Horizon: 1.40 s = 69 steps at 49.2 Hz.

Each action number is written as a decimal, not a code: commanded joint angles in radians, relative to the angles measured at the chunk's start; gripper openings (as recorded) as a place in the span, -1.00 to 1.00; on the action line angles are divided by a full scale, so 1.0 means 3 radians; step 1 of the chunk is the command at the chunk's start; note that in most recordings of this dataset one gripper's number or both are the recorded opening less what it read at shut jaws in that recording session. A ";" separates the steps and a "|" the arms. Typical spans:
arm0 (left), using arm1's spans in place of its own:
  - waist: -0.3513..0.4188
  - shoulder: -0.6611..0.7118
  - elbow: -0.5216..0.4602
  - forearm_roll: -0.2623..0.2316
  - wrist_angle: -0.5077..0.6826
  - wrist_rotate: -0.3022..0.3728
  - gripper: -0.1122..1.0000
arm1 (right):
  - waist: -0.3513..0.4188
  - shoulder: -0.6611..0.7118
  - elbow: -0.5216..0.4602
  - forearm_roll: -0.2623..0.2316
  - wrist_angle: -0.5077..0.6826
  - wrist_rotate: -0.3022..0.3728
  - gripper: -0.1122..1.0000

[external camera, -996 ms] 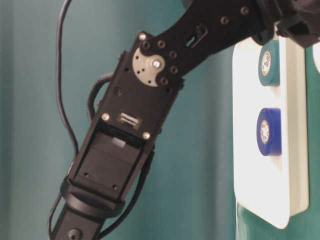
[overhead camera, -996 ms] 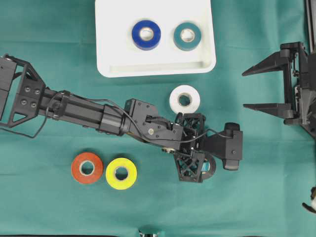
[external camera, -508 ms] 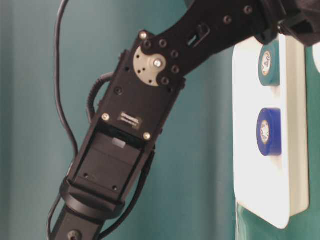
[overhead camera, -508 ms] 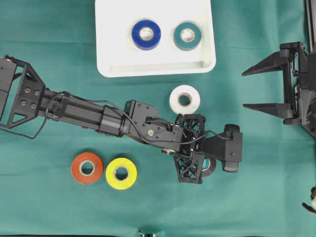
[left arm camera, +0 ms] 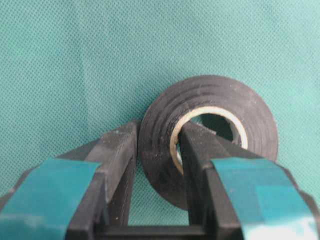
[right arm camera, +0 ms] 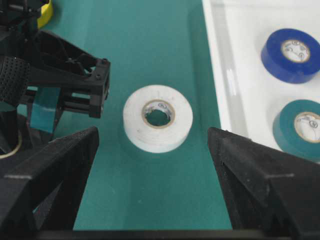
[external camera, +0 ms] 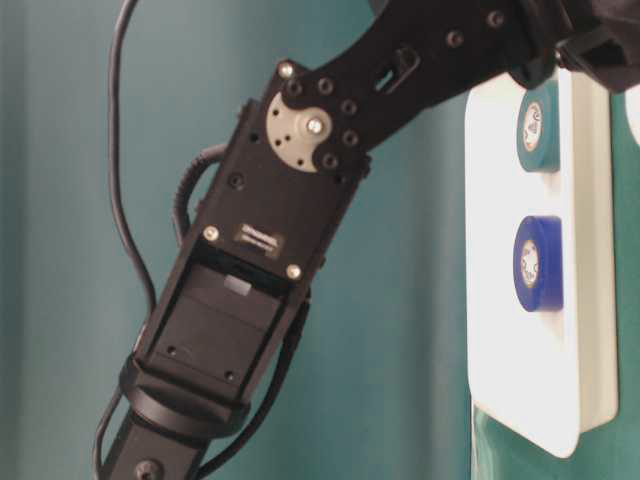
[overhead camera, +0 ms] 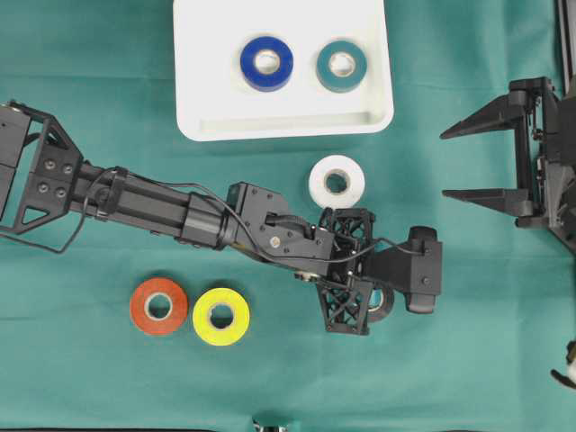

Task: Pick up the tape from a random location and place it into the white case.
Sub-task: 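Lower the left gripper and close it on the black roll's core, then lift the black roll and carry it to the white tray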

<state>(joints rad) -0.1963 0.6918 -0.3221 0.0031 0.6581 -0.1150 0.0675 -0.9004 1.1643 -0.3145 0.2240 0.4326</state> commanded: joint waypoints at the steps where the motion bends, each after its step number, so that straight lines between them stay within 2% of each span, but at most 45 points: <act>1: -0.0026 -0.0123 -0.0061 -0.0015 0.0031 -0.0005 -0.42 | -0.0005 0.0026 -0.0031 -0.0010 -0.0031 -0.0005 0.76; 40: -0.0036 -0.1171 -0.0077 0.0000 0.0537 0.0026 -0.42 | -0.0005 0.0026 -0.0036 -0.0010 -0.0020 -0.0005 0.76; 58: -0.0031 -0.1268 -0.0373 0.0005 0.0849 0.0051 -0.42 | -0.0005 0.0026 -0.0036 -0.0010 -0.0020 -0.0005 0.76; 69: -0.0031 -0.1309 -0.0511 0.0000 0.0910 0.0112 -0.42 | -0.0005 0.0026 -0.0036 -0.0005 -0.0015 -0.0005 0.76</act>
<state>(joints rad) -0.2040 0.3574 -0.4403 0.0015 0.9327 -0.0828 0.0675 -0.9004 1.1658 -0.3145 0.2240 0.4326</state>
